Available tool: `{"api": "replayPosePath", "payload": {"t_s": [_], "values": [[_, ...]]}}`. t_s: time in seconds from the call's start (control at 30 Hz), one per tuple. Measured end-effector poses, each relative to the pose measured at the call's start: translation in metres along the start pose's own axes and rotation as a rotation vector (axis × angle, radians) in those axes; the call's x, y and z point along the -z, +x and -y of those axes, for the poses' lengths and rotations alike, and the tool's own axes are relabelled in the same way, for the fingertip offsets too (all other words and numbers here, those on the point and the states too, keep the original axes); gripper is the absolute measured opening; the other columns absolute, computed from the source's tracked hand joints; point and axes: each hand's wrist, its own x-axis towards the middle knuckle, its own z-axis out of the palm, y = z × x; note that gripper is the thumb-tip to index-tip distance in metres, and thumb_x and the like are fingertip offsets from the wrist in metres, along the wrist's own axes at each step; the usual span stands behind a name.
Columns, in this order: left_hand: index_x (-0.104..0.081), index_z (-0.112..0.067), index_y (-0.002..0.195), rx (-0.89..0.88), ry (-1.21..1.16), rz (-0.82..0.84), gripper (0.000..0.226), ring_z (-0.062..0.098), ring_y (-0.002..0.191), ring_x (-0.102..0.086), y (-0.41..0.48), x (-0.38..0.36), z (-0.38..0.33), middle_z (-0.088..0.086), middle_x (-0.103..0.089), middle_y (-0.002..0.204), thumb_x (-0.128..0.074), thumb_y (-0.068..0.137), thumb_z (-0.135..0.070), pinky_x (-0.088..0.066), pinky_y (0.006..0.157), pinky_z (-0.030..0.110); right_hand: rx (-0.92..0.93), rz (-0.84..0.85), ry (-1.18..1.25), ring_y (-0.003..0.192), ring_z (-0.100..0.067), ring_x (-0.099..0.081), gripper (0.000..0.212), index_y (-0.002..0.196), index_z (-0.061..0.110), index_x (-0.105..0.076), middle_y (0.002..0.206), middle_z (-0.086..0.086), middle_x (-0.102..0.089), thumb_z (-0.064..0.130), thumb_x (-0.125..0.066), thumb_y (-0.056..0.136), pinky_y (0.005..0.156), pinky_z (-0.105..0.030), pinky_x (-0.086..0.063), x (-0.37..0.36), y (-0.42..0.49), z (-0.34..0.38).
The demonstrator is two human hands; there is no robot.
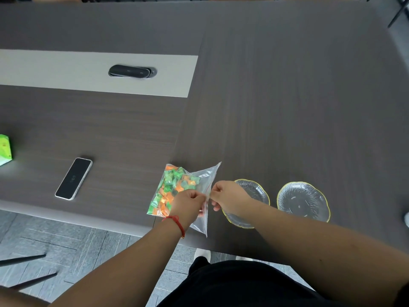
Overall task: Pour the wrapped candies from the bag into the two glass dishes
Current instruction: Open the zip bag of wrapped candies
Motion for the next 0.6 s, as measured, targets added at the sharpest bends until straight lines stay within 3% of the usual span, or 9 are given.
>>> {"api": "replayPosePath", "payload": {"t_s": [0.13,0.2,0.3,0.43,0.5,0.53,0.6], "values": [[-0.059,-0.005,0.065,0.033,0.025,-0.22,0.022,0.024,0.059,-0.069,0.008,0.026,0.004,0.008,-0.068,0.059,-0.05,0.082,-0.016,-0.057,0.059,0.03,-0.076,-0.012,-0.335,0.05,-0.016,-0.045,0.02,0.062,0.018,-0.046,0.055,0.001,-0.053,0.018,-0.046,0.082,0.05,-0.027,-0.032,0.017,-0.001,-0.017],[-0.06,-0.006,0.066,0.017,0.109,-0.33,0.023,0.029,0.064,-0.068,0.014,0.047,0.009,0.011,-0.07,0.062,-0.049,0.077,-0.023,-0.056,0.061,0.037,-0.138,-0.049,-0.433,0.049,-0.016,-0.039,0.025,0.058,0.018,-0.042,0.053,0.002,-0.044,0.021,-0.046,0.083,0.048,-0.026,-0.029,0.026,-0.002,-0.03],[-0.057,-0.005,0.066,-0.075,0.329,-0.364,0.023,0.032,0.067,-0.061,0.013,0.053,0.009,0.013,-0.067,0.066,-0.047,0.08,-0.02,-0.049,0.057,0.038,-0.142,-0.116,-0.432,0.052,-0.018,-0.046,0.023,0.055,0.019,-0.046,0.053,0.003,-0.05,0.026,-0.044,0.077,0.053,-0.028,-0.036,0.028,0.002,-0.039],[-0.055,-0.004,0.067,-0.131,0.364,-0.377,0.021,0.027,0.06,-0.048,0.008,0.048,-0.006,0.008,-0.057,0.059,-0.05,0.081,-0.019,-0.037,0.051,0.03,-0.154,-0.078,-0.499,0.071,-0.021,-0.067,0.02,0.066,0.02,-0.056,0.067,0.003,-0.063,0.021,-0.042,0.081,0.058,-0.027,-0.042,0.023,0.004,-0.039],[-0.056,-0.006,0.065,-0.155,0.342,-0.353,0.02,0.023,0.058,-0.047,0.006,0.049,-0.015,0.005,-0.055,0.058,-0.052,0.079,-0.02,-0.039,0.053,0.03,0.004,-0.207,-0.518,0.085,-0.024,-0.066,0.019,0.087,0.018,-0.061,0.086,-0.001,-0.067,0.029,-0.046,0.089,0.067,-0.032,-0.047,0.022,-0.002,-0.038],[-0.057,-0.008,0.065,-0.17,0.332,-0.329,0.019,0.022,0.057,-0.047,0.005,0.05,-0.019,0.004,-0.056,0.058,-0.053,0.079,-0.02,-0.04,0.054,0.03,0.167,-0.278,-0.511,0.091,-0.024,-0.063,0.025,0.098,0.017,-0.062,0.097,-0.002,-0.066,0.037,-0.048,0.091,0.076,-0.035,-0.048,0.02,-0.008,-0.035],[-0.057,-0.011,0.064,-0.235,0.319,-0.264,0.017,0.016,0.055,-0.047,0.0,0.05,-0.03,0.0,-0.056,0.057,-0.055,0.078,-0.019,-0.039,0.053,0.028,0.489,-0.204,-0.537,0.106,-0.023,-0.058,0.051,0.121,0.017,-0.058,0.115,-0.002,-0.065,0.053,-0.056,0.086,0.093,-0.036,-0.043,0.008,-0.021,-0.02]]}}
